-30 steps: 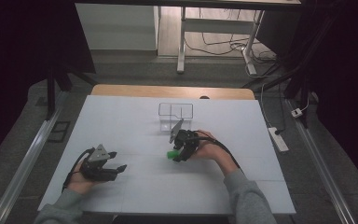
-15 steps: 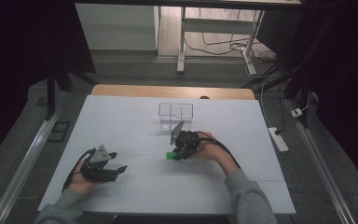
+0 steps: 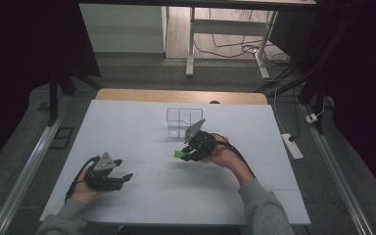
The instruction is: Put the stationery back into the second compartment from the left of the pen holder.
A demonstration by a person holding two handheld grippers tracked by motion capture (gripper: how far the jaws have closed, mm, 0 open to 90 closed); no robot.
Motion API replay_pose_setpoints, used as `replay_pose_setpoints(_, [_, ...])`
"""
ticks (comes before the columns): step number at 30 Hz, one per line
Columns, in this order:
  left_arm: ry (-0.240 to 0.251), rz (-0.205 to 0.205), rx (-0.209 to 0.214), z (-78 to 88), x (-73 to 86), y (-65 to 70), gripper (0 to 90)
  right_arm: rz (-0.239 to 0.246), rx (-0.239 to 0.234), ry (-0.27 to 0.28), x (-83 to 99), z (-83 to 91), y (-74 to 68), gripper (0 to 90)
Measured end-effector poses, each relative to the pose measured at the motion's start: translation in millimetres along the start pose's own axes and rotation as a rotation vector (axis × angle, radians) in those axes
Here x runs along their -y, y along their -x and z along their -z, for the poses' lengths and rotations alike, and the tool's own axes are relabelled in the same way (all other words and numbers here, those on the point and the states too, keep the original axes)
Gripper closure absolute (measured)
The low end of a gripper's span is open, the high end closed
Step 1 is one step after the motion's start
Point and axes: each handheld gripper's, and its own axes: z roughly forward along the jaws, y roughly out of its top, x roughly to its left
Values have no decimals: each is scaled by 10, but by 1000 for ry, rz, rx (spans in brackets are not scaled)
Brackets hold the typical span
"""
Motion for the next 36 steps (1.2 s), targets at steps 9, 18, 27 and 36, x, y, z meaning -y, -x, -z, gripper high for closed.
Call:
replay_pose_setpoints(9, [7,7,-3,0,4,-4,321,-43,49,114,3,190,-38,667])
replay_pose_setpoints(18, [10,8,-3,-7,3,-5,319,-112,141,256,-1,401,-69,667])
replay_pose_setpoints(27, [17,12,-11,-7,1,-3,316,-160,212,349,0,535,-80,666])
replay_pose_setpoints(36, [30,11,-21,1,-18,15,316,-185,302,396,-92,659,-126,666])
